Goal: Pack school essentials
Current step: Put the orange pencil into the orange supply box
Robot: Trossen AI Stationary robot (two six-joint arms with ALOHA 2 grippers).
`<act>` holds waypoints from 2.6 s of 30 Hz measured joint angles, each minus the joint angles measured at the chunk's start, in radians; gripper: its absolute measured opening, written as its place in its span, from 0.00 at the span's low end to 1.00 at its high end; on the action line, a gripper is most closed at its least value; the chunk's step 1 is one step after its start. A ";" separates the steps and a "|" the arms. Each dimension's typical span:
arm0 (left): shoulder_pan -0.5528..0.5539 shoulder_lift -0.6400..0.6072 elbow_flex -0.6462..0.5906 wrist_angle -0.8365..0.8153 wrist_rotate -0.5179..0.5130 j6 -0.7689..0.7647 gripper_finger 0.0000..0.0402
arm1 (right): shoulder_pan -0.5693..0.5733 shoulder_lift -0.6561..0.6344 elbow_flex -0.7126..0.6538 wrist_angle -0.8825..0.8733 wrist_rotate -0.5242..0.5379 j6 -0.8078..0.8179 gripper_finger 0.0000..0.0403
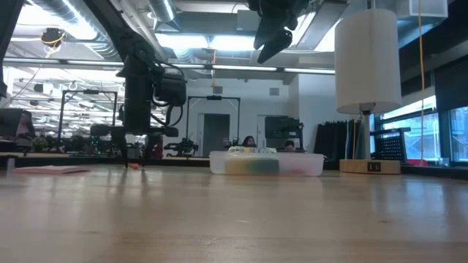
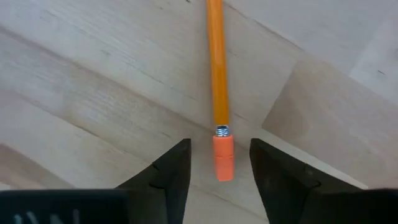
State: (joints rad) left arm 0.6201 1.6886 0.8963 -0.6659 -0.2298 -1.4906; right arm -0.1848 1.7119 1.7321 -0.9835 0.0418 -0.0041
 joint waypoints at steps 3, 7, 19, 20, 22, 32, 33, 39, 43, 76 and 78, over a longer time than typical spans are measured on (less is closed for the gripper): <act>0.000 0.000 0.000 -0.001 0.001 0.000 0.33 | 0.000 0.000 0.000 0.000 0.000 0.000 0.96; 0.004 0.000 0.000 -0.001 0.005 0.002 0.25 | 0.000 0.000 0.000 0.000 0.000 -0.001 0.96; 0.008 -0.002 0.002 -0.009 0.016 0.106 0.02 | 0.000 0.000 0.000 0.000 0.000 0.000 0.96; 0.008 -0.002 0.002 -0.012 0.016 0.111 0.02 | 0.000 0.000 0.000 0.000 0.000 -0.001 0.96; 0.007 -0.002 0.002 -0.021 0.017 0.113 0.02 | 0.000 0.000 0.000 0.000 0.000 0.000 0.96; 0.004 -0.002 0.003 -0.048 0.088 0.333 0.05 | 0.000 0.000 0.000 0.000 0.000 0.000 0.96; -0.001 -0.003 0.003 -0.052 0.091 0.375 0.04 | 0.000 0.000 0.000 0.000 0.000 0.000 0.96; -0.025 -0.003 0.003 -0.075 0.099 0.517 0.05 | 0.000 0.000 0.000 0.000 0.000 -0.001 0.96; -0.032 -0.002 0.003 -0.082 0.100 0.577 0.06 | 0.000 0.000 0.000 0.000 0.000 0.000 0.96; -0.120 -0.109 -0.004 -0.246 0.167 0.997 0.03 | 0.000 0.000 0.000 0.001 0.000 0.000 0.96; -0.135 -0.146 -0.004 -0.251 0.160 1.019 0.03 | 0.000 0.000 0.000 0.001 0.000 -0.001 0.96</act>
State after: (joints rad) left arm 0.4850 1.5426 0.8925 -0.9174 -0.0694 -0.4716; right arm -0.1852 1.7119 1.7321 -0.9823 0.0418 -0.0051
